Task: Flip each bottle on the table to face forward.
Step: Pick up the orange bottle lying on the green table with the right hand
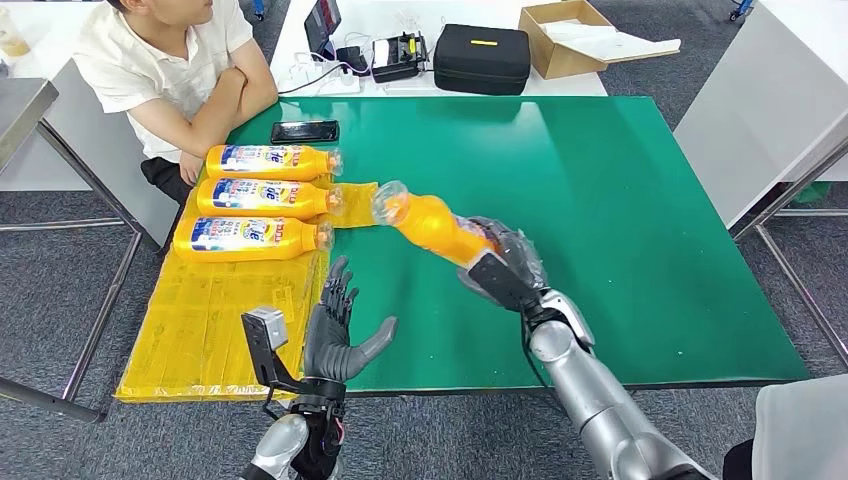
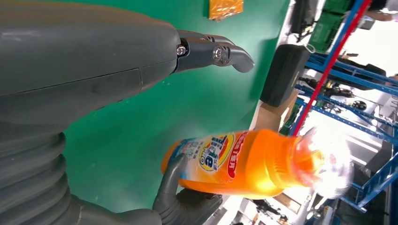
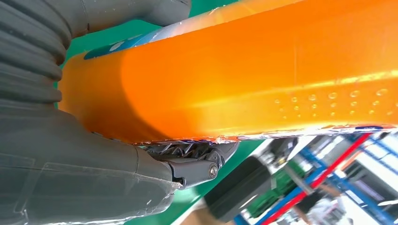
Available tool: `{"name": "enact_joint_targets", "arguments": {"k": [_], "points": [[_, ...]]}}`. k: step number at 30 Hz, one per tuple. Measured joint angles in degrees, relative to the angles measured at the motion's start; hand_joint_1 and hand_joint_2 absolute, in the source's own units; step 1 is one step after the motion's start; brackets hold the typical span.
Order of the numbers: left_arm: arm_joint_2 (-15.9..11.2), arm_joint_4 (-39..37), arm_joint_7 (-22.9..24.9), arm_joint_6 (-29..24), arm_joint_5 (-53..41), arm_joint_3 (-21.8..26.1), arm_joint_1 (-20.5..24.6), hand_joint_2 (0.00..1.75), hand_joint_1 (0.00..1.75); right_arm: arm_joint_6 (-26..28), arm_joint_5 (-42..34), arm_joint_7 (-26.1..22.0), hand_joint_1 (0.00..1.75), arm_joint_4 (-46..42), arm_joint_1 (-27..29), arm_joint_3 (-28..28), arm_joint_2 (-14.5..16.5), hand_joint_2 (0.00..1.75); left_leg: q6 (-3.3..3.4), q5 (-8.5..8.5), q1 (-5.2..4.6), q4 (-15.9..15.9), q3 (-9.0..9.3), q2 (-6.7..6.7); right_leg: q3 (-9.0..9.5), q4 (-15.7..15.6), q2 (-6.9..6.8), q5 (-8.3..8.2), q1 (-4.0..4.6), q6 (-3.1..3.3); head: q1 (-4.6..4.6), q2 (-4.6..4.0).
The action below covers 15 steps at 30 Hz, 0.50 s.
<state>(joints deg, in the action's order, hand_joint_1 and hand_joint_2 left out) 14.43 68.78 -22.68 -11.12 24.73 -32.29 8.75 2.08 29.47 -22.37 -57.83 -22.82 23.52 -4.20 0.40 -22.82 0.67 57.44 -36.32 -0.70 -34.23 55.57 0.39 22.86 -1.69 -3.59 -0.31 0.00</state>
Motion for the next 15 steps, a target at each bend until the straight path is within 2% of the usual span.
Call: {"name": "enact_joint_targets", "arguments": {"k": [8,15], "points": [[0.01,-1.54,-0.35,-1.48,-2.21,-0.25,0.92,1.75,0.00,0.12,-0.46,-0.24,1.75,-2.61,1.05,2.78,1.18,1.75,0.00,0.00,0.01,0.00,-0.02,-0.01,0.00,0.00,-0.01,0.00,-0.03,0.00,0.01,0.00],[0.77,-3.23,-2.24,-3.10,-4.22,-0.16,3.60,1.75,0.00,0.13,-0.49,-0.49,1.75,-3.53,2.50,6.55,3.39,1.75,-0.01,0.01,0.01,0.00,-0.03,-0.02,-0.03,0.00,-0.01,0.00,0.00,0.00,0.00,0.00]]}}
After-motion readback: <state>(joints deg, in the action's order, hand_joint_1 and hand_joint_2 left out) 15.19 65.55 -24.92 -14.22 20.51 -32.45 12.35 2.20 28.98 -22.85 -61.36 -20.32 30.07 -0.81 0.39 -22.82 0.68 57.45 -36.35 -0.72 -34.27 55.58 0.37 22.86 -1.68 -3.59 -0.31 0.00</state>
